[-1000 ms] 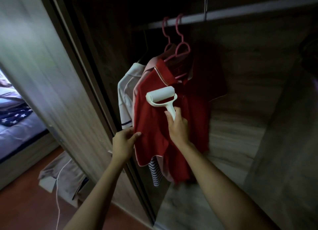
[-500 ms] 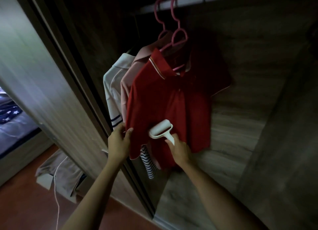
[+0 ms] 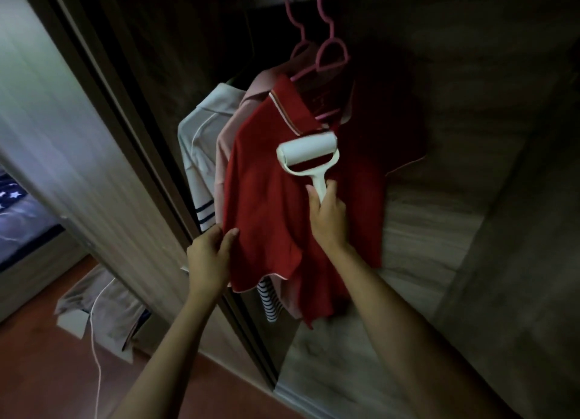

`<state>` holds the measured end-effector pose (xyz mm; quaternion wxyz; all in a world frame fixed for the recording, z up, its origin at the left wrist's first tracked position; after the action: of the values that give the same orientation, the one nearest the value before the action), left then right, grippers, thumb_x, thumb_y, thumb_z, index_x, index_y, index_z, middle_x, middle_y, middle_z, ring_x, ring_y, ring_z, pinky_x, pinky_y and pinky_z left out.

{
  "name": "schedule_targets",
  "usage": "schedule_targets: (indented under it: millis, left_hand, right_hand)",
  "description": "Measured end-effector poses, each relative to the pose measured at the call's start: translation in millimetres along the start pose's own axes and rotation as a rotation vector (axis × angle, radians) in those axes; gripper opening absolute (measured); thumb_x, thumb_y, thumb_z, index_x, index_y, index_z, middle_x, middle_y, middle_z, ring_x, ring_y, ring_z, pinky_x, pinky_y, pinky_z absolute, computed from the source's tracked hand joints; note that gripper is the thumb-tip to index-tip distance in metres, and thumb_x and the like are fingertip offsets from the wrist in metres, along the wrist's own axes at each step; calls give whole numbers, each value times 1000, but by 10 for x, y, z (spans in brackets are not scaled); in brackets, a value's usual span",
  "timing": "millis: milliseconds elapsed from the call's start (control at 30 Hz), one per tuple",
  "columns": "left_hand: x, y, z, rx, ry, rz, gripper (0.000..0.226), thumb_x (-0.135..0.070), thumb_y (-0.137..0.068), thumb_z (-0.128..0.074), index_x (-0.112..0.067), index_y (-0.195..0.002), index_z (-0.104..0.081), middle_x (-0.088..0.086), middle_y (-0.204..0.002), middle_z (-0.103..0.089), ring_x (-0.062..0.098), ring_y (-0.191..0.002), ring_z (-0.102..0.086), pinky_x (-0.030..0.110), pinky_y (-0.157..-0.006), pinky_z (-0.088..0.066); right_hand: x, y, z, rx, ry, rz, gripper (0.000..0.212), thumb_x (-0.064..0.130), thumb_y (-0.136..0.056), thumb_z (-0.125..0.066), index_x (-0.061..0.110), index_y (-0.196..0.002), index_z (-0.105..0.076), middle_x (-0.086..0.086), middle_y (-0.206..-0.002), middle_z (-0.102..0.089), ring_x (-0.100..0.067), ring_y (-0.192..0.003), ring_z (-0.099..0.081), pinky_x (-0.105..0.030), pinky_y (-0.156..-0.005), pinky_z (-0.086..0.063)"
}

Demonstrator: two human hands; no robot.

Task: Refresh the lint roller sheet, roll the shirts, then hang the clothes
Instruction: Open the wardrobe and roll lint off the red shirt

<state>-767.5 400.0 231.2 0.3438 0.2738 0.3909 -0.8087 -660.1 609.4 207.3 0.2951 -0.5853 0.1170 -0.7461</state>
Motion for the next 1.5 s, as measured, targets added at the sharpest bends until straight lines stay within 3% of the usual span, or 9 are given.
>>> schedule_targets:
  millis: [200, 367, 500, 700, 867, 967, 1100, 1300, 1500]
  left_hand:
    - [-10, -6, -84, 26, 5, 25, 31, -22, -91, -61, -3, -68, -55, 12, -63, -60, 26, -57, -54, 35, -52, -41]
    - [5, 53, -141, 46, 67, 42, 18, -24, -94, -56, -10, -99, -67, 5, -92, -71, 15, -80, -66, 30, -71, -55]
    - [-4, 72, -126, -3, 81, 62, 21, -28, -97, -50, -14, -108, -60, 2, -96, -67, 18, -88, -63, 35, -77, -52]
    - [7, 90, -102, -21, 56, 45, 22, -32, -96, -51, -11, -98, -59, 7, -83, -64, 23, -77, -61, 45, -71, -52]
    - [10, 104, -105, -3, 27, 69, 23, -30, -96, -52, -8, -90, -57, 10, -77, -61, 29, -75, -60, 44, -67, -49]
    - [-29, 131, -110, 22, 33, 61, 22, -30, -95, -53, -8, -93, -59, 11, -81, -64, 29, -77, -62, 46, -70, -52]
    - [-62, 141, -119, 80, 31, 37, 15, -26, -93, -58, -12, -96, -63, 8, -91, -69, 23, -85, -65, 47, -76, -55]
    - [-135, 198, -95, 124, 28, 13, 17, -24, -92, -58, -11, -82, -64, 4, -76, -68, 22, -72, -65, 48, -68, -55]
    - [-195, 261, -103, 144, 58, 4, 20, -24, -94, -54, -14, -107, -66, 1, -94, -69, 17, -88, -66, 44, -80, -56]
  right_hand:
    - [-723, 464, -339, 336, 205, -281, 34, 38, -98, -46, 7, -111, -44, -28, -97, -66, -43, -89, -64, -34, -58, -32]
    - [-1054, 764, -369, 502, 220, -436, 31, 37, -96, -50, 11, -112, -46, -23, -106, -66, -40, -98, -63, -39, -73, -46]
    - [-850, 735, -92, 306, 125, -358, 26, 39, -96, -50, 15, -106, -50, -16, -90, -69, -35, -84, -65, -33, -60, -41]
    - [25, 97, 362, -25, -122, -101, 21, 35, -95, -54, 20, -84, -45, 7, -58, -52, -1, -47, -50, -17, -45, -27]
    - [-106, -105, 216, 49, -96, -131, 23, 34, -96, -53, 12, -92, -50, 1, -65, -57, -10, -53, -56, -24, -50, -26]
    - [-652, 181, 4, 184, 2, -316, 30, 36, -96, -52, 8, -105, -52, -18, -86, -68, -37, -82, -65, -28, -58, -31]
    - [-1145, 653, -87, 364, 154, -503, 35, 39, -93, -57, 8, -110, -57, -21, -102, -69, -37, -98, -65, -34, -71, -45]
    - [-764, 588, 286, 109, 52, -399, 25, 36, -92, -60, 11, -92, -62, -9, -82, -70, -29, -81, -66, -24, -60, -31]
    - [78, -154, 649, -70, -188, -190, 24, 37, -96, -50, 19, -81, -51, 8, -60, -53, 0, -54, -53, -14, -50, -34]
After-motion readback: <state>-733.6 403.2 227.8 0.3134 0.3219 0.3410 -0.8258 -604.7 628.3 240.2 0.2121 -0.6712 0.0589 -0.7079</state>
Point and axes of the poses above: each hand's wrist, its own y-axis away from the middle knuckle, its own z-axis out of the back of the hand, x = y × z, the point moved 3 cm from there along -y, towards the middle knuckle
